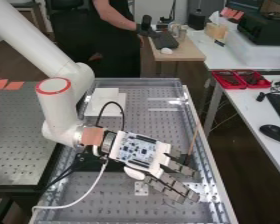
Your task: Grab the drill bit and place it in the clear container
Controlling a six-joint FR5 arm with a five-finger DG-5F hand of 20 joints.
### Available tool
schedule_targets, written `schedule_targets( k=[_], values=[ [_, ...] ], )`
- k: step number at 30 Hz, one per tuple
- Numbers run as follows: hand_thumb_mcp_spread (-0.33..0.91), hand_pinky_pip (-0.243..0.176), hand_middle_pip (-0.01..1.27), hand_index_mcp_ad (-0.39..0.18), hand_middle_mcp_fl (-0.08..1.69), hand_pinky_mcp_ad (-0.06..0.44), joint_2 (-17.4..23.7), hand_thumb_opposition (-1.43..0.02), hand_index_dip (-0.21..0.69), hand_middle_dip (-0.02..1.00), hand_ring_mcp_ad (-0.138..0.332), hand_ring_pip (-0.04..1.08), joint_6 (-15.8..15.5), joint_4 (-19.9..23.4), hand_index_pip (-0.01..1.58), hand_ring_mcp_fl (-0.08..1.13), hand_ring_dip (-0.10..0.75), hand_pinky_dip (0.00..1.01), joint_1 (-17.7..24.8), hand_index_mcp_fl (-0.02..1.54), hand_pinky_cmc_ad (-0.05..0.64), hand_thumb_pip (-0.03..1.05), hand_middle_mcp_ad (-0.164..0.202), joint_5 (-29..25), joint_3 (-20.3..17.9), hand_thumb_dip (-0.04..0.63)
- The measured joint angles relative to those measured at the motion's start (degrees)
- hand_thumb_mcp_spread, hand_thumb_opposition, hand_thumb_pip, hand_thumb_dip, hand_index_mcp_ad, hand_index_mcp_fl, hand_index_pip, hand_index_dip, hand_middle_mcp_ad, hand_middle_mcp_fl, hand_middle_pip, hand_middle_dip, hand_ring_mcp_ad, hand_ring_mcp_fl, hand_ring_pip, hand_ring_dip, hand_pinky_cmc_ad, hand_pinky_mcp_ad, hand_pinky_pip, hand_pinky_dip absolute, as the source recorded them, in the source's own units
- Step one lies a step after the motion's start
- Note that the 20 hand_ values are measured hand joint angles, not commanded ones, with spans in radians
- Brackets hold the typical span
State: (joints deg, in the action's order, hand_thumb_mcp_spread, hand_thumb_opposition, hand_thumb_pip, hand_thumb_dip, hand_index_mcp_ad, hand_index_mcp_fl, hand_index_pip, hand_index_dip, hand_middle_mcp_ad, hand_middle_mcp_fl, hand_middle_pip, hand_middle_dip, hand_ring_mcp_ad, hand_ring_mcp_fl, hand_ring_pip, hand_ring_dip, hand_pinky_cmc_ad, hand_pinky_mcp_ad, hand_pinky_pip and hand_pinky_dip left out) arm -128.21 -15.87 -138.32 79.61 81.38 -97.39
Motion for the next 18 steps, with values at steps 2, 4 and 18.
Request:
schedule_targets(
  k=[2, 4, 18],
  values=[
    [0.49, -0.075, 0.13, -0.072, 0.28, 0.199, 0.00, -0.93, 0.171, 0.19, 0.264, 0.08, -0.18, -0.07, 1.48, 0.01, -0.014, 0.19, -0.09, 0.52, 0.297, 0.58, 0.093, 0.26, 0.07, 0.284],
    [0.50, -0.075, 0.13, -0.075, 0.28, 0.199, 0.00, -0.93, 0.187, 0.19, 0.262, 0.08, -0.37, -0.14, 1.45, 0.01, -0.014, 0.19, -0.16, 0.51, 0.297, 0.58, 0.089, 0.32, 0.11, 0.284],
    [0.50, -0.075, 0.13, -0.089, 0.28, 0.199, 0.68, -0.93, 0.138, 0.19, 0.260, 0.08, -0.64, 0.04, 1.36, 0.01, -0.014, 0.19, -0.43, 0.40, 0.295, 0.62, 0.082, 0.63, -0.46, 0.283]
  ],
)
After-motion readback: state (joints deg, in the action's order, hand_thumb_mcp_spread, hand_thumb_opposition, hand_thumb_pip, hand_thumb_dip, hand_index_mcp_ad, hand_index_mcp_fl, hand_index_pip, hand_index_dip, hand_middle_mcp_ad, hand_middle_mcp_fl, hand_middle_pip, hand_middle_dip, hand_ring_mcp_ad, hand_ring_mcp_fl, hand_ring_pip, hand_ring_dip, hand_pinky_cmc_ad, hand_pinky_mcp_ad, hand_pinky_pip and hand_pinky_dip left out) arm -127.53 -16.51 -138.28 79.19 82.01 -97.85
